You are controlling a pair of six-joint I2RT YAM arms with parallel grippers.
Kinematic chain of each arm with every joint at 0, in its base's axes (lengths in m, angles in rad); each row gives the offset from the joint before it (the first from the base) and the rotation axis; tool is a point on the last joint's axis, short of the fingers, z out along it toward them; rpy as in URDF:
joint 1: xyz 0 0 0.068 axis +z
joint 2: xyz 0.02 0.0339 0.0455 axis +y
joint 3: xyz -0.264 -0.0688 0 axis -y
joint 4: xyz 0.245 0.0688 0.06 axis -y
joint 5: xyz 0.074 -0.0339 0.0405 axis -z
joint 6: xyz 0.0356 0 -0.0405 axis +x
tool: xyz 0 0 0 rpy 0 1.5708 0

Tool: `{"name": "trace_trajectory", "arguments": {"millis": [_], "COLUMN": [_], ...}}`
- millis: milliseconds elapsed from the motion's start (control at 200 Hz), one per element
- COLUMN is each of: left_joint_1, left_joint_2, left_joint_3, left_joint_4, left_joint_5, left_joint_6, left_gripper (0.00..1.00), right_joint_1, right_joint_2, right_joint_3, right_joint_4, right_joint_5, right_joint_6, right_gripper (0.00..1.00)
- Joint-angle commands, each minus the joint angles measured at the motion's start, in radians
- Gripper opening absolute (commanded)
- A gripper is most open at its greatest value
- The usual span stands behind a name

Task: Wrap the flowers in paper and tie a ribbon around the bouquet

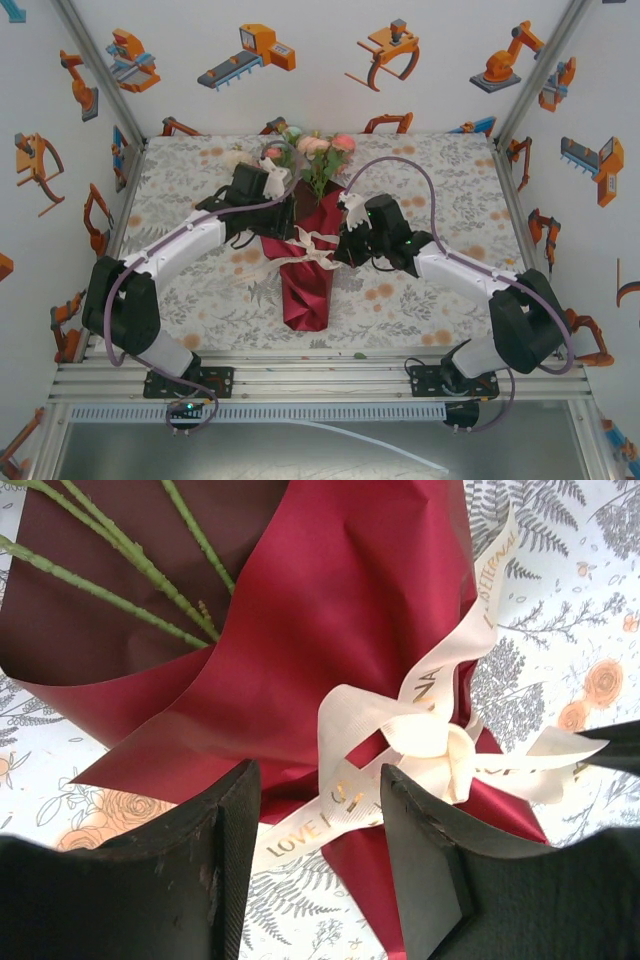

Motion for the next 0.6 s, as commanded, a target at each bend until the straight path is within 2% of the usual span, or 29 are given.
{"name": "trace_trajectory", "arguments": {"millis": [0, 140, 295, 411, 596], "left_joint_1": [0.01, 0.013, 0.012, 0.016, 0.027], "left_joint_2": [0.013, 0.052, 0.082, 0.027, -0.041], "left_joint_3": [0.03, 0.021, 0.012, -0.03, -0.05], "left_joint_4": [-0.055, 0.011, 0.084, 0.113, -0.001], "left_joint_5": [0.058, 0.099, 0.152, 0.079, -0.074], "left_joint_6": [0.057, -0.019, -0.12, -0.164, -0.174], "left_gripper": [0.5, 0.45, 0.17, 0.06, 0.02], "right_joint_1": [-0.005, -0.005, -0.005, -0.005, -0.011], "right_joint_2": [0.004, 0.009, 0.007, -0.021, -0.054], "right_joint_3": [0.036, 0.046, 0.079, 0.088, 0.068], "right_joint_4": [-0.003, -0.003, -0.046, -0.058, -0.058], "right_joint_5": [-0.014, -0.01, 0.015, 0.069, 0.17], "right_joint_6": [-0.02, -0.016, -0.017, -0.022, -0.012], "right_gripper": [0.0, 0.0, 0.0, 0.0, 0.0]}}
